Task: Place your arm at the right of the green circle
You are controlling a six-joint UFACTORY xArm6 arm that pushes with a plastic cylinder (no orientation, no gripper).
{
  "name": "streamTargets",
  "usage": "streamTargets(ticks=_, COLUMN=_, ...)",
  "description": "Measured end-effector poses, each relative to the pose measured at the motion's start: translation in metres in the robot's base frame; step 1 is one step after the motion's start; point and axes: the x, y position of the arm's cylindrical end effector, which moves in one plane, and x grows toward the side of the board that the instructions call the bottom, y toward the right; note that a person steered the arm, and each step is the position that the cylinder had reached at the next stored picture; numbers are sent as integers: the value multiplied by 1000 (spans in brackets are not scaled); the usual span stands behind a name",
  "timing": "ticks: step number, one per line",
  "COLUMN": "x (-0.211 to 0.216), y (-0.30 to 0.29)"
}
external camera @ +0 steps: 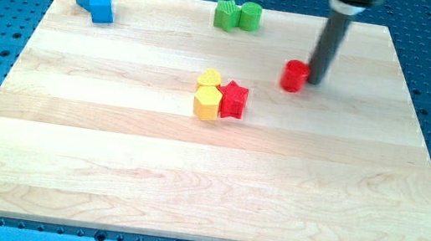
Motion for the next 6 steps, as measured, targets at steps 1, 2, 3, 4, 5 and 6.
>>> streamTargets(ticks=1, x=6, y=-53)
streamTargets(ticks=2, x=12, y=-65)
streamTargets(ticks=3, x=13, y=-75)
streamTargets(ticks=4, x=-17, y=-38)
streamTargets(ticks=5, x=-87, y=-2)
streamTargets(ticks=6, x=-135, y=-22)
